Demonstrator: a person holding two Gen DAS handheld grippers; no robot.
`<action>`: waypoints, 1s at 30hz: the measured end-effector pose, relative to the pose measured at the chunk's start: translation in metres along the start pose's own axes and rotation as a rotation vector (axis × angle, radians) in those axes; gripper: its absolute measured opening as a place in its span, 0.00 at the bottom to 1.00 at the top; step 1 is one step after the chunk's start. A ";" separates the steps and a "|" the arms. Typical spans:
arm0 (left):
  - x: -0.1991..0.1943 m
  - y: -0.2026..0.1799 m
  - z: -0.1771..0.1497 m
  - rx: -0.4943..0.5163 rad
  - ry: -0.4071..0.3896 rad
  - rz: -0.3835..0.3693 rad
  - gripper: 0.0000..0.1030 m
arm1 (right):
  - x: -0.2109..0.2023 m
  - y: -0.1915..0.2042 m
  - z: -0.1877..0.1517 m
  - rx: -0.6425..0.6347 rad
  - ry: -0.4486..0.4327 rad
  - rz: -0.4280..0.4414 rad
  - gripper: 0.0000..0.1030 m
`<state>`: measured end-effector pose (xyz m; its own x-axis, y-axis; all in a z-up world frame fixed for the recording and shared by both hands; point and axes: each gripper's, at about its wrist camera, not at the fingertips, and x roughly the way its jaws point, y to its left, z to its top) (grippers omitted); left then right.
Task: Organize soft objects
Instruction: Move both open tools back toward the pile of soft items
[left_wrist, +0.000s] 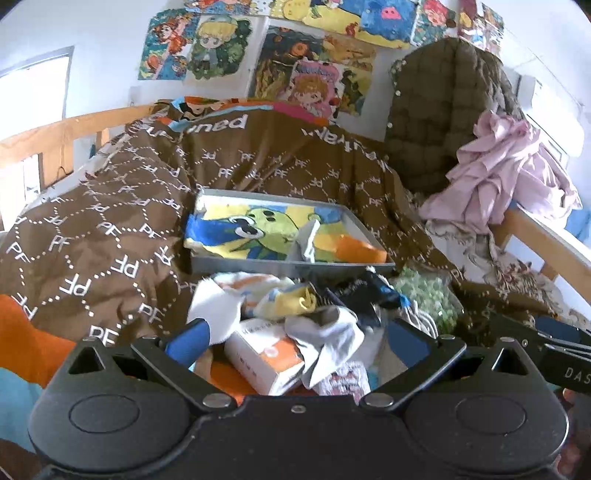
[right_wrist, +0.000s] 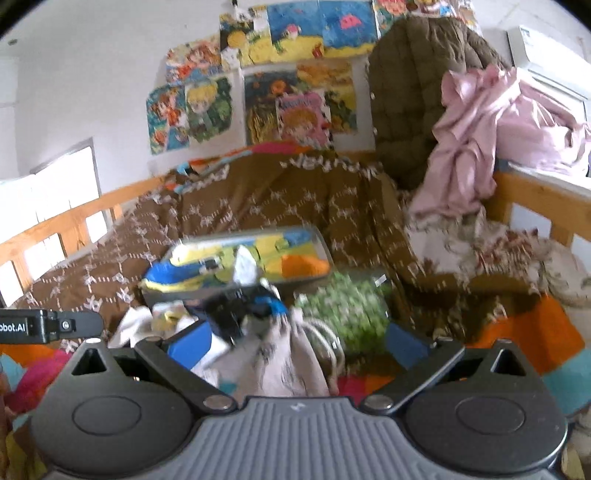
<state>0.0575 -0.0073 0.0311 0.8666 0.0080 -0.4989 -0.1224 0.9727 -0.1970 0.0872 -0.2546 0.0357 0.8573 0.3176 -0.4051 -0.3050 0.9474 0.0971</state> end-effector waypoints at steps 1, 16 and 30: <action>0.001 -0.001 -0.002 0.008 0.004 -0.001 0.99 | 0.001 -0.001 -0.002 -0.002 0.013 -0.005 1.00; 0.013 -0.012 -0.031 0.079 0.094 -0.025 0.99 | 0.024 -0.005 -0.014 0.012 0.171 0.007 1.00; 0.022 -0.019 -0.049 0.139 0.139 -0.072 0.99 | 0.036 -0.003 -0.015 0.016 0.208 0.019 1.00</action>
<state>0.0550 -0.0373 -0.0175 0.7948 -0.0857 -0.6008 0.0141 0.9923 -0.1228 0.1125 -0.2471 0.0070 0.7470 0.3220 -0.5817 -0.3127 0.9422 0.1201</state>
